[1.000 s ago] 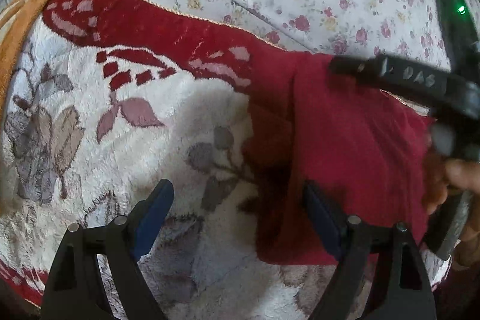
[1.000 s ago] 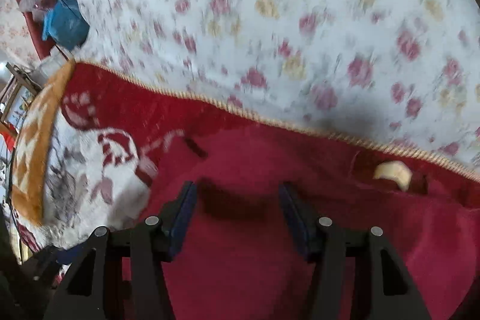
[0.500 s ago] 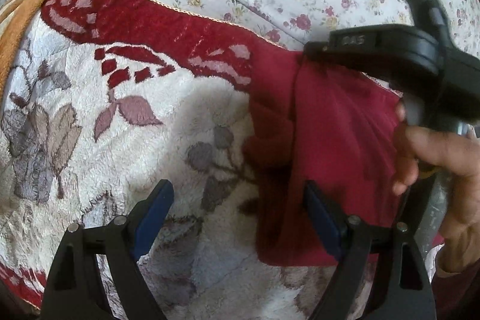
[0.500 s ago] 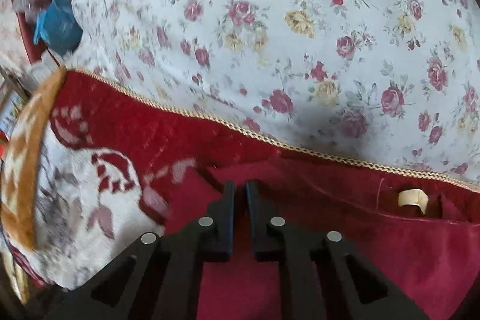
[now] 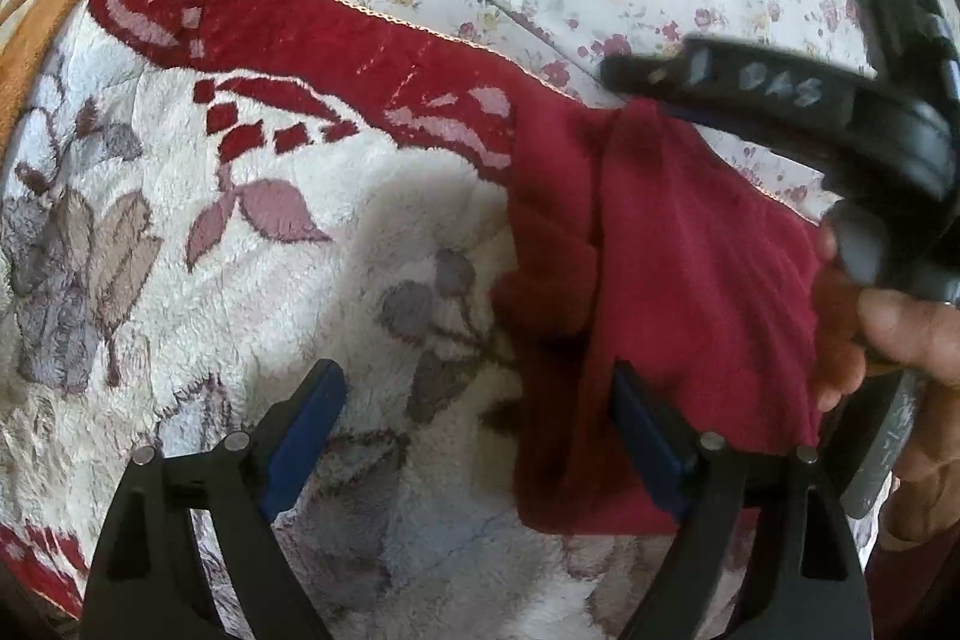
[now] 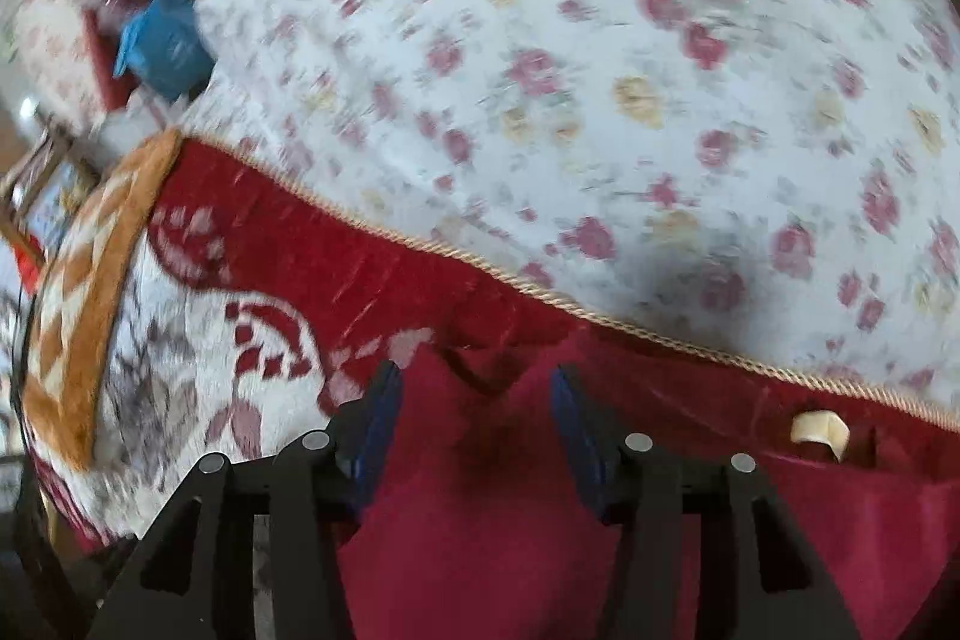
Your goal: Fold small clothes
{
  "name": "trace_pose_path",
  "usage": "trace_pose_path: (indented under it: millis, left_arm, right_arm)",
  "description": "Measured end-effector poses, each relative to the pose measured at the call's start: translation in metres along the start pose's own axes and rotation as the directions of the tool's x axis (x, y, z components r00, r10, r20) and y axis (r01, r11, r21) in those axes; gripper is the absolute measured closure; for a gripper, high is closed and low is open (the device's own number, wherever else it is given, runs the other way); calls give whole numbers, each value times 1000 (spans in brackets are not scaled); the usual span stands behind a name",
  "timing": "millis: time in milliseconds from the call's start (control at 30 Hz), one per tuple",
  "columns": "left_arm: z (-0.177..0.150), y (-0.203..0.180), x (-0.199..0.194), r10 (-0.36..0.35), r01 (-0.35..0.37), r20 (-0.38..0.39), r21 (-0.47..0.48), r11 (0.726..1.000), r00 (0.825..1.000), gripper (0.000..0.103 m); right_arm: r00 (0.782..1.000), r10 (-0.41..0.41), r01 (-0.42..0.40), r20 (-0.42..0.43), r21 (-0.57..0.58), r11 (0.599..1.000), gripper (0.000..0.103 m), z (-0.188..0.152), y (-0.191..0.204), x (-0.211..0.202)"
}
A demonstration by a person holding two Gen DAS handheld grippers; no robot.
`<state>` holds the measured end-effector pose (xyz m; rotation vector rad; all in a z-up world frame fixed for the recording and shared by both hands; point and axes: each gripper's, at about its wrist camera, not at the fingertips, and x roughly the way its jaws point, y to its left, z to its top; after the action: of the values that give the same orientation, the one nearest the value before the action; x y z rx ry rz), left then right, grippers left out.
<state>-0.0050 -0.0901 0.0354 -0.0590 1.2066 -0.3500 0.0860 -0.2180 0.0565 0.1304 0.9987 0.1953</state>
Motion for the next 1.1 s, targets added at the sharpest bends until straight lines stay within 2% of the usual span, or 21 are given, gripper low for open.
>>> trace_pose_path:
  millis: [33, 100, 167, 233, 267, 367, 467, 533, 567, 600, 667, 800, 867, 967, 1100]
  left_arm:
    - [0, 0, 1, 3, -3, 0, 2, 1000, 1000, 14]
    - [-1, -2, 1, 11, -11, 2, 9, 1000, 1000, 14]
    - [0, -3, 2, 16, -16, 3, 12, 1000, 1000, 14]
    - [1, -2, 3, 18, -18, -1, 10, 1000, 1000, 13]
    - [1, -2, 4, 19, -19, -2, 9, 1000, 1000, 13]
    - [3, -4, 5, 30, -30, -1, 15, 999, 1000, 13]
    - [3, -6, 6, 42, -42, 2, 27, 999, 999, 12]
    - [2, -7, 6, 45, -45, 3, 26, 999, 999, 12]
    - [2, -7, 6, 44, -45, 3, 25, 999, 999, 12]
    - [2, -7, 6, 44, -44, 3, 25, 999, 999, 12]
    - [1, -7, 5, 46, -46, 6, 23, 999, 999, 12]
    - [-1, -8, 4, 54, -54, 11, 26, 998, 999, 12]
    - [-1, -7, 4, 55, -55, 10, 22, 998, 998, 12]
    - [0, -7, 4, 58, -58, 10, 21, 998, 998, 12]
    - [-1, -9, 5, 63, -64, 10, 28, 998, 998, 11]
  right_arm:
    - [999, -26, 25, -19, -31, 999, 56, -3, 2, 7]
    - [990, -119, 109, -82, -110, 988, 71, -7, 12, 30]
    - [983, -155, 140, -101, -143, 980, 73, -9, 13, 44]
    - [968, -245, 233, -55, -174, 957, 77, -6, 10, 52]
    - [965, -257, 248, -54, -134, 959, 79, -2, 3, 53]
    - [977, -206, 204, -50, -42, 978, 82, 1, -11, 45]
    - [992, -126, 126, -20, 3, 992, 75, -5, -18, 19]
    - [997, -79, 80, -8, 30, 996, 58, -12, -23, 2]
    - [998, -67, 67, -4, 41, 997, 46, -17, -25, -7]
    - [998, -57, 57, 1, 44, 997, 43, -22, -26, -13]
    - [999, -47, 47, -8, 43, 998, 43, -33, -26, -22]
    - [995, -89, 91, -35, 66, 994, 43, -50, -31, -12]
    - [995, -92, 95, -37, 115, 989, 41, -51, -35, -1]
    - [993, -112, 116, -40, 109, 987, 37, -47, -28, 10]
    - [996, -87, 87, -7, 122, 989, 37, -50, -31, -16]
